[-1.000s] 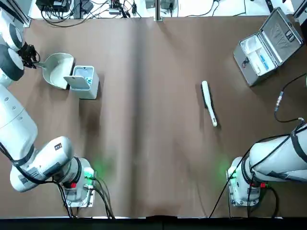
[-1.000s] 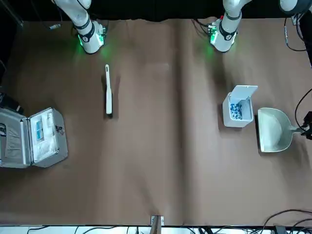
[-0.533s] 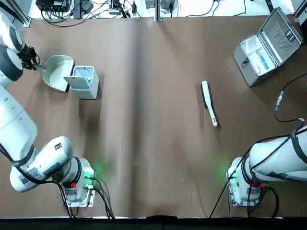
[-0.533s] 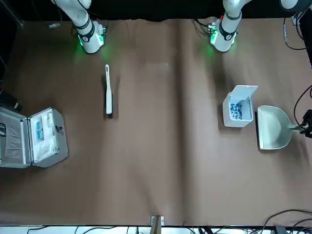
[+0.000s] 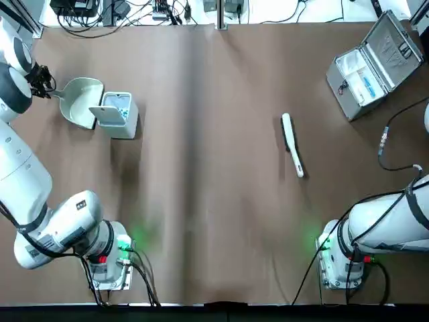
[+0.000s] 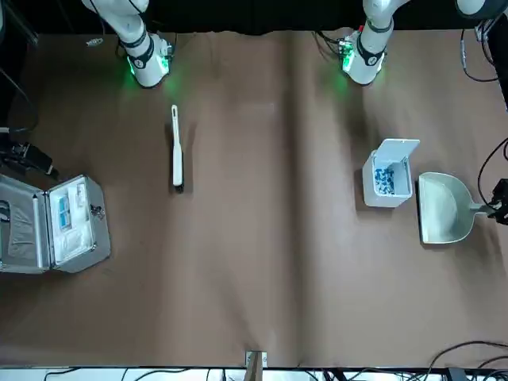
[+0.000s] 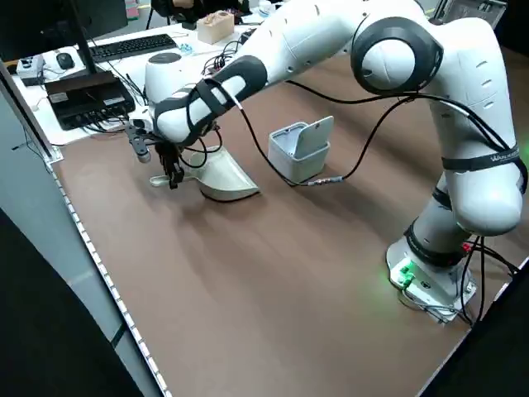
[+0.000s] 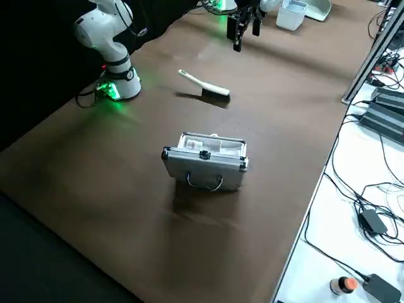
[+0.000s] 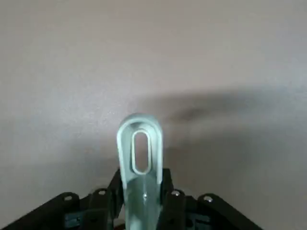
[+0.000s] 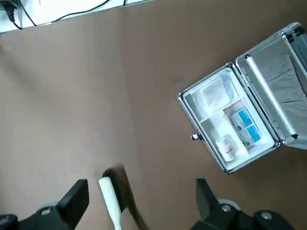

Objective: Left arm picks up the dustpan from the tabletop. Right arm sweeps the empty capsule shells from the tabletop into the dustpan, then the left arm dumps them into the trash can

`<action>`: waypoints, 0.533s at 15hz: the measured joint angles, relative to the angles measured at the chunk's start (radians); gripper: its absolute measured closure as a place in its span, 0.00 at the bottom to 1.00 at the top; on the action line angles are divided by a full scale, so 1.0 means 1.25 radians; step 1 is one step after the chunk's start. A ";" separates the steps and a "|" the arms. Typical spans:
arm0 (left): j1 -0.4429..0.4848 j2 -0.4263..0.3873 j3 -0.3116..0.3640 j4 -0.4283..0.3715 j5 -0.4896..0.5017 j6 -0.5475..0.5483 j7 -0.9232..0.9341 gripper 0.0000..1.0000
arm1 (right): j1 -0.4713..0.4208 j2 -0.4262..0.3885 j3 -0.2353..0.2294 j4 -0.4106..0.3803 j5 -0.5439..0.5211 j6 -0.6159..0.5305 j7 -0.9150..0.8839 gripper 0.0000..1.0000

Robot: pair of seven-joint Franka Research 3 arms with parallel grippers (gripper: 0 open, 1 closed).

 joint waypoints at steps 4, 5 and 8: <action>0.000 0.000 0.000 0.000 0.000 0.009 0.001 0.50 | 0.000 0.003 0.000 -0.001 0.000 0.000 0.000 0.01; 0.000 0.000 0.000 0.000 0.000 0.011 0.002 0.43 | 0.001 0.004 0.000 -0.001 0.000 0.000 0.000 0.01; -0.001 -0.013 -0.001 0.006 0.000 0.016 0.002 0.17 | 0.001 0.007 -0.001 -0.001 -0.002 0.001 0.000 0.01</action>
